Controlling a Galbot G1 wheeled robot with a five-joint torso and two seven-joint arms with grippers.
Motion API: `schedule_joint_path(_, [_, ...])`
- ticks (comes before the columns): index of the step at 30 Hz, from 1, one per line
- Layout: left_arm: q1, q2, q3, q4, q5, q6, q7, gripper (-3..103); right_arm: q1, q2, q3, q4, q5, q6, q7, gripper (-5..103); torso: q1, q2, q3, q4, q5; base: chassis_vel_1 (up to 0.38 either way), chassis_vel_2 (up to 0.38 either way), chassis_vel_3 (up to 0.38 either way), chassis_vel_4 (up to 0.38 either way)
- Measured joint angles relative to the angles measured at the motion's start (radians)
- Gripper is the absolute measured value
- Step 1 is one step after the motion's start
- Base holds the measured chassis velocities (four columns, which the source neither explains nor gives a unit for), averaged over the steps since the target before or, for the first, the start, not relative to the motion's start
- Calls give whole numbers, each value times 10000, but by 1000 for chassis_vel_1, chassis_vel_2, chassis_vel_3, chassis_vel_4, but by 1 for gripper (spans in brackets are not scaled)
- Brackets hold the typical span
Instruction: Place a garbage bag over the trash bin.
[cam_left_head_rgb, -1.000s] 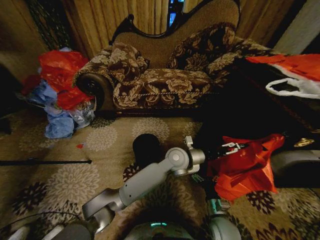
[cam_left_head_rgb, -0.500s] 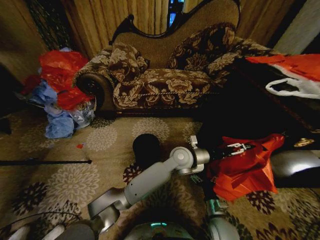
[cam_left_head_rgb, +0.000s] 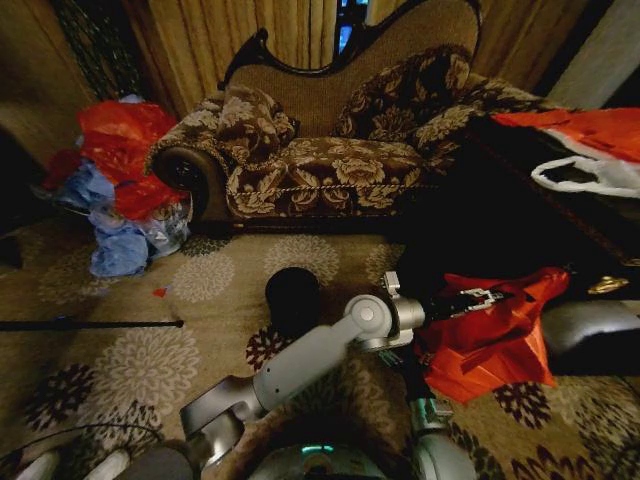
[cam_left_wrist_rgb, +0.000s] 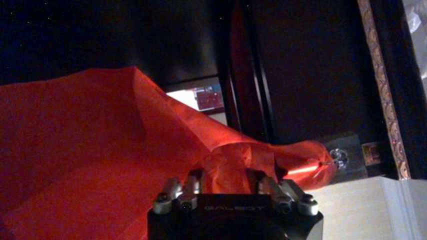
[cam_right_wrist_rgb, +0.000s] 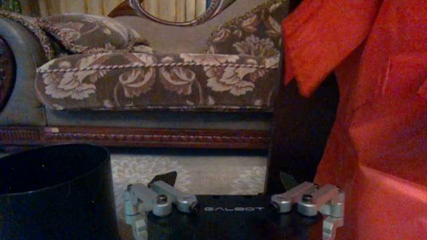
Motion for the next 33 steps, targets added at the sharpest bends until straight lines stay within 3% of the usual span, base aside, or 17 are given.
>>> schedule_joint_path(4, [2, -10, 2, 37, 27, -25, 52, 24, -20, 2, 12, 0, -16, 0, 0, 100, 0, 0, 0, 0, 0, 0, 0, 0, 0])
schedule_joint_path(7, [2, -10, -1, 38, 34, -30, 60, 19, -23, 3, 15, -1, -29, 0, 0, 100, 0, 0, 0, 0, 0, 0, 0, 0, 0])
schedule_joint_path(11, [114, 81, -27, -106, 62, -30, 1, 1, -19, 31, 12, -12, -58, 0, 0, 100, 0, 0, 0, 0, 0, 0, 0, 0, 0])
schedule_joint_path(20, [339, 510, -9, -520, 173, -57, -202, 0, -12, 39, 53, -107, -91, 100, -50, 100, 0, 0, -1, -2, -1, 0, 0, 0, 0])
schedule_joint_path(24, [537, 1118, -29, -868, 135, -54, -276, 0, -194, -69, 72, -169, -111, 317, -547, 100, 0, 0, 0, 0, -3, 0, 0, 0, 0])
schedule_joint_path(33, [855, 2102, -116, -1245, 237, 128, -333, 0, -290, 81, -451, -521, -389, 539, -809, 100, 0, 0, 0, 0, 0, 0, 0, 0, 0])
